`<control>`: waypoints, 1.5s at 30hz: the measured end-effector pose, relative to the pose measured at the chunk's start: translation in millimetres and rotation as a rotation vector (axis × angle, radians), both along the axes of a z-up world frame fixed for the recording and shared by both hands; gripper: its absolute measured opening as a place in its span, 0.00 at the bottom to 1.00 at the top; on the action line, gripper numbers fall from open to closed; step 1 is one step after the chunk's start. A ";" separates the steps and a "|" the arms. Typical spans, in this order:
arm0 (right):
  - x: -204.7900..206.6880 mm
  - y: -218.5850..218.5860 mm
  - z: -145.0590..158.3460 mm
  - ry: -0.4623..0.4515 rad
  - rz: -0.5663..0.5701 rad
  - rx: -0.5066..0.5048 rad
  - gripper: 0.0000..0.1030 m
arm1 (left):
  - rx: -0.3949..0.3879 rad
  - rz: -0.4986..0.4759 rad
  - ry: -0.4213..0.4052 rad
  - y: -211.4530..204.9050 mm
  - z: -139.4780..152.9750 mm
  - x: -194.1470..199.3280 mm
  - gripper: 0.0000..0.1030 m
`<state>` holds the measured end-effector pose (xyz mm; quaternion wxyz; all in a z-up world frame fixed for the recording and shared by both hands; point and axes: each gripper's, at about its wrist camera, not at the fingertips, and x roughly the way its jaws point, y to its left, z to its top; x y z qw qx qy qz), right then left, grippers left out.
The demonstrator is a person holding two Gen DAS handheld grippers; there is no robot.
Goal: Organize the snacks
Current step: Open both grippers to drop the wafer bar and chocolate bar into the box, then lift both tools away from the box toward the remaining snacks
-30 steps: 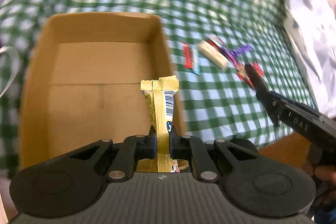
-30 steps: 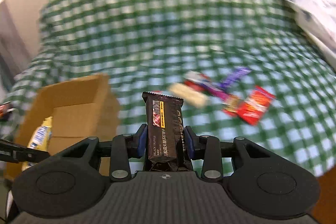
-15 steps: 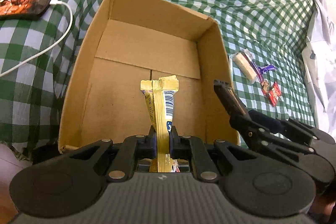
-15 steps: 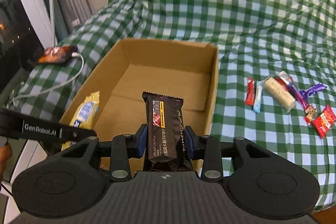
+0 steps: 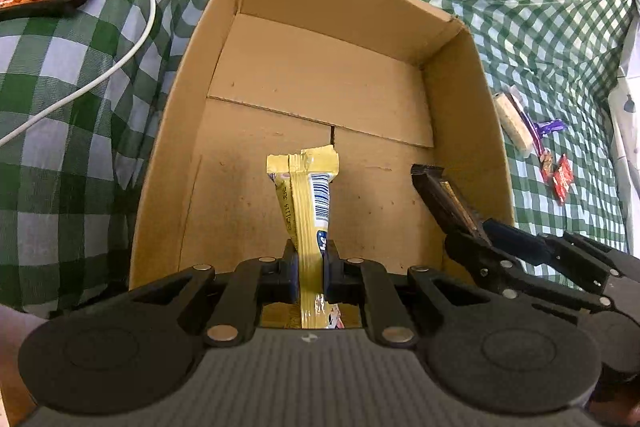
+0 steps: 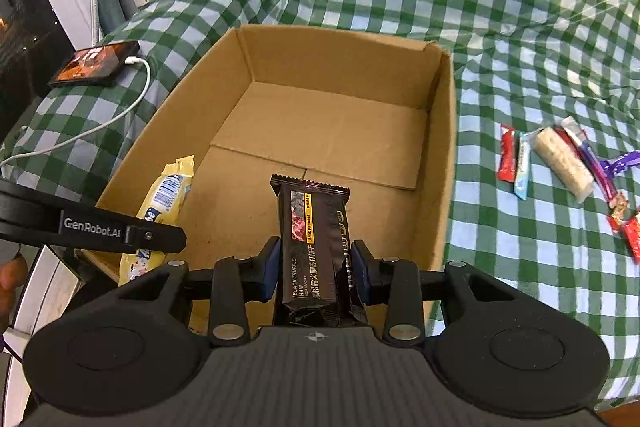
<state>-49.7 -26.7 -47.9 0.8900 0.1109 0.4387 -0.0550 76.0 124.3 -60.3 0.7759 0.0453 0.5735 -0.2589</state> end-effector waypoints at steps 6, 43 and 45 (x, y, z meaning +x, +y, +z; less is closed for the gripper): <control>11.8 -2.4 -13.0 0.024 0.002 0.018 0.38 | 0.035 -0.009 -0.022 -11.7 -7.4 9.5 0.12; -172.5 38.3 77.0 -0.269 -0.114 -0.107 0.99 | 0.167 0.036 -0.375 30.3 76.2 -177.1 1.00; -182.8 39.0 80.4 -0.291 -0.120 -0.106 0.99 | 0.167 0.025 -0.387 30.1 79.5 -186.7 1.00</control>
